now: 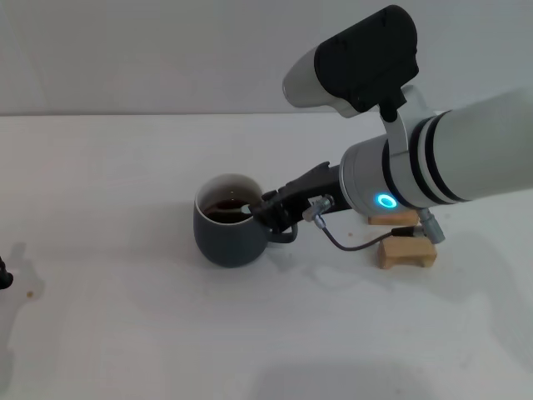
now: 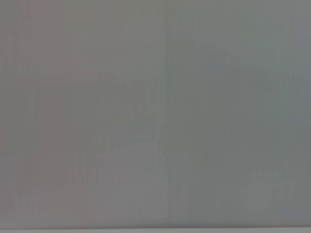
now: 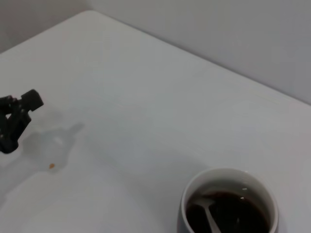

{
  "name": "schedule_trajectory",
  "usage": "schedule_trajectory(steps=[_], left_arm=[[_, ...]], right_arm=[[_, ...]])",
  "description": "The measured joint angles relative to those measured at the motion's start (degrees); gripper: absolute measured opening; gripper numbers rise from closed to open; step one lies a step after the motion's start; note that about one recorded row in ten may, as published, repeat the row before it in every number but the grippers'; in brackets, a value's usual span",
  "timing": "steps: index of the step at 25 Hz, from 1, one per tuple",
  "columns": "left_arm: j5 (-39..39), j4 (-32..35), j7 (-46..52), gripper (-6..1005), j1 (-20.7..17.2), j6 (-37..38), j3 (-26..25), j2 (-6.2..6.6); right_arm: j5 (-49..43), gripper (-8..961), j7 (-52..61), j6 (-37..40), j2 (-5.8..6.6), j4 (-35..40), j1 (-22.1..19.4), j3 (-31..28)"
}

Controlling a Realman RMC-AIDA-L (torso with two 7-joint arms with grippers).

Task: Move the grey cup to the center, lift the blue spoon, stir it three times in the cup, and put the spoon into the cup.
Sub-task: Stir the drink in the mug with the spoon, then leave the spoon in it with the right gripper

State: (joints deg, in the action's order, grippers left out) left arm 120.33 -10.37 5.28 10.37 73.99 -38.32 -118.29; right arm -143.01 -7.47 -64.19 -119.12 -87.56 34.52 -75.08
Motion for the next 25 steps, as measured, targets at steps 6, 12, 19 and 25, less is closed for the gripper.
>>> schedule_trajectory(steps=[6, 12, 19, 25], left_arm=[[0.0, 0.0, 0.0, -2, 0.1, 0.0, 0.0, 0.00], [0.0, 0.0, 0.0, -2, 0.1, 0.0, 0.2, 0.00], [0.1, 0.0, 0.2, -2, 0.1, -0.1, 0.3, -0.09], [0.1, -0.2, 0.2, -2, 0.0, 0.0, 0.3, -0.09]], right_arm=[[-0.2, 162, -0.9, 2.1, 0.17, 2.9, 1.5, -0.3], [-0.5, 162, -1.9, 2.3, 0.24, 4.7, 1.4, -2.0], [-0.3, 161, -2.5, 0.7, 0.30, 4.1, 0.3, -3.3], [0.6, 161, -2.1, -1.1, 0.08, 2.2, 0.3, -2.0]])
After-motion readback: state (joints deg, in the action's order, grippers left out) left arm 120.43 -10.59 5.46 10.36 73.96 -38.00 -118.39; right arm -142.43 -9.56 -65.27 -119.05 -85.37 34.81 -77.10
